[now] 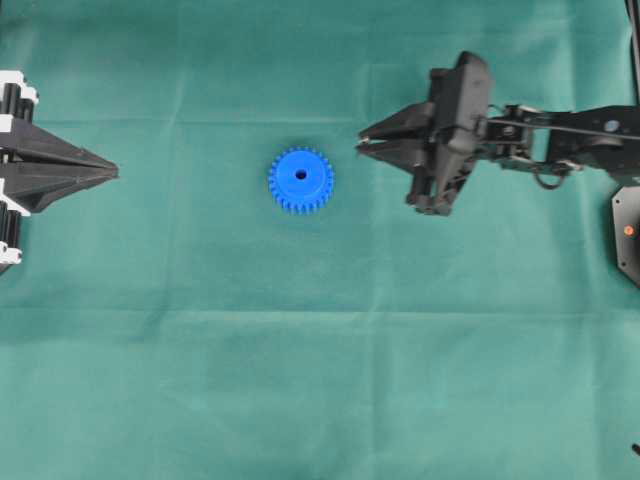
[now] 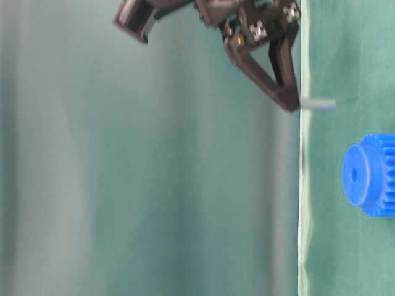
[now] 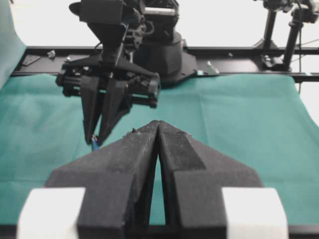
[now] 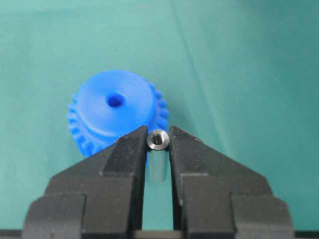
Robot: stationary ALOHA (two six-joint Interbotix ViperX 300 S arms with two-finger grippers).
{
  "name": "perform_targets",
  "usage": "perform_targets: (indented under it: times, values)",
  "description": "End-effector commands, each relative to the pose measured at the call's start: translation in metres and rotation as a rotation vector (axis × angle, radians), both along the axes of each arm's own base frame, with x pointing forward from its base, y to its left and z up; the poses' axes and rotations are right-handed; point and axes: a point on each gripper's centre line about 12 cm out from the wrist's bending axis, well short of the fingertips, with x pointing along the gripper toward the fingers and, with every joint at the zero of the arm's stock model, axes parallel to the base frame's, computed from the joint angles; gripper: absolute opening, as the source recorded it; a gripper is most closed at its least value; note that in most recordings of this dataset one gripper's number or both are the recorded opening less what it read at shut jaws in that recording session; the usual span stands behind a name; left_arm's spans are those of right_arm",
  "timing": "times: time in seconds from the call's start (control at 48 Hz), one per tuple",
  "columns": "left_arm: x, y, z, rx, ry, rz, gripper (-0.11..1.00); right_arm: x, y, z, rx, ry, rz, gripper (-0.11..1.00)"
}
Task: Insert the shaft placed at a random location into the center hole of the medium gear at another random location.
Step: 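Carry the shaft left with the right gripper over the blue gear's hole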
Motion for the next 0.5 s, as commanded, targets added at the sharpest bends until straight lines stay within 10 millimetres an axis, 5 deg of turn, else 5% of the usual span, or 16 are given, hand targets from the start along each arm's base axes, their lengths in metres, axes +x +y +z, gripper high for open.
perform_targets:
  times: [0.0, 0.479]
  values:
    - [0.002, 0.0, 0.006, 0.001, -0.014, -0.001, 0.0, 0.02, 0.003, 0.014, -0.004, -0.038, 0.017, 0.14]
    - [0.002, 0.0, 0.006, 0.001, -0.012, -0.001, 0.0, 0.069, 0.01, 0.022, -0.005, -0.044, 0.052, 0.14]
